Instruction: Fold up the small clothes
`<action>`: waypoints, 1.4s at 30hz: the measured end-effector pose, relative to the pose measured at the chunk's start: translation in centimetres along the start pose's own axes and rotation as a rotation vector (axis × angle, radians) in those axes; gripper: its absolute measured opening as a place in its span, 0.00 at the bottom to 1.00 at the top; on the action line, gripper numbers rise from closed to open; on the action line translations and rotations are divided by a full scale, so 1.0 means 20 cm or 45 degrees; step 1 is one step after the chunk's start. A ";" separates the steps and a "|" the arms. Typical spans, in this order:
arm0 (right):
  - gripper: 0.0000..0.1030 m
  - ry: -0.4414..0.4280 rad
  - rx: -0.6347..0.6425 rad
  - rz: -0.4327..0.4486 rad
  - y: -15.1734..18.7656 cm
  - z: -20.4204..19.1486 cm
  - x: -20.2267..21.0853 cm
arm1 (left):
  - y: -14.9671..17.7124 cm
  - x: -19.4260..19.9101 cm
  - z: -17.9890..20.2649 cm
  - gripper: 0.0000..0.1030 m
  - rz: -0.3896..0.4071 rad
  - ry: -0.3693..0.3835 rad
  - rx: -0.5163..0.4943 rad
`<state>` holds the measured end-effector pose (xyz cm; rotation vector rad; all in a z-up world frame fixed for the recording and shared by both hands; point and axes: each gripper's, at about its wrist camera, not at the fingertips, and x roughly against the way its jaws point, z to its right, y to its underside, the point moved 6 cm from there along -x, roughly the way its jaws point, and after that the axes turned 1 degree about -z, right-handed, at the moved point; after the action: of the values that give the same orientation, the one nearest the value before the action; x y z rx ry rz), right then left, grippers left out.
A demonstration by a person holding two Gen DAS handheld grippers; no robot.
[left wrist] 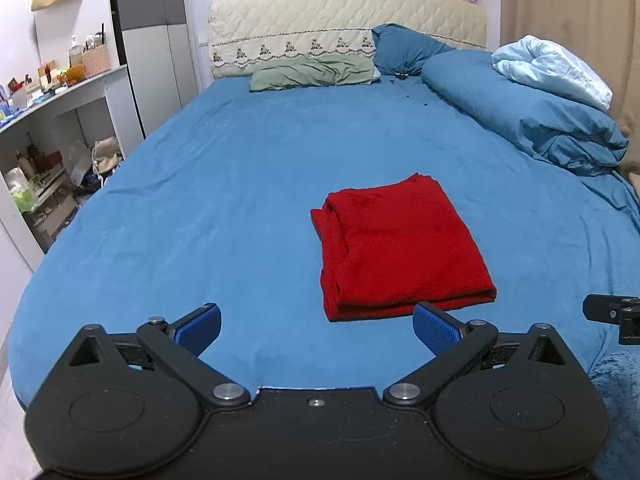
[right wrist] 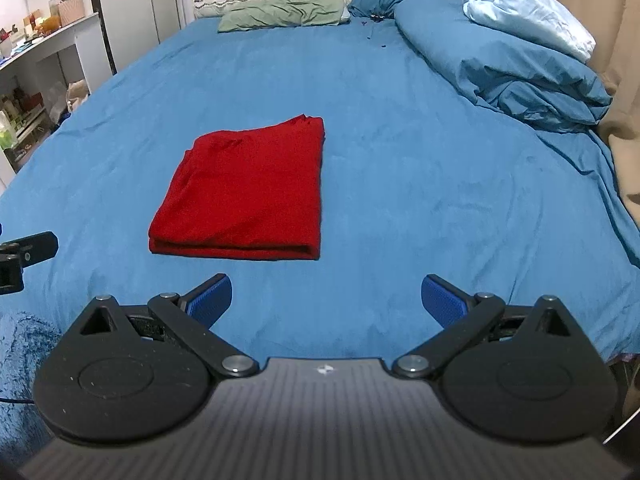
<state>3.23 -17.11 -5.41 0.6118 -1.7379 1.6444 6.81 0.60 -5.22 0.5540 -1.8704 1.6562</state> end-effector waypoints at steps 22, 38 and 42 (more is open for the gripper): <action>1.00 0.000 -0.006 0.011 -0.01 0.00 0.03 | 0.00 0.03 0.04 1.00 0.024 0.001 0.001; 1.00 0.002 -0.008 0.011 -0.01 0.00 0.03 | -0.01 0.05 0.05 1.00 0.042 -0.011 -0.007; 1.00 0.004 -0.010 0.013 -0.01 0.00 0.03 | -0.02 0.05 0.05 1.00 0.046 -0.012 -0.006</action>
<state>2.91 -17.01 -4.77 0.5974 -1.7467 1.6441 6.12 -0.27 -4.38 0.5299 -1.9013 1.6742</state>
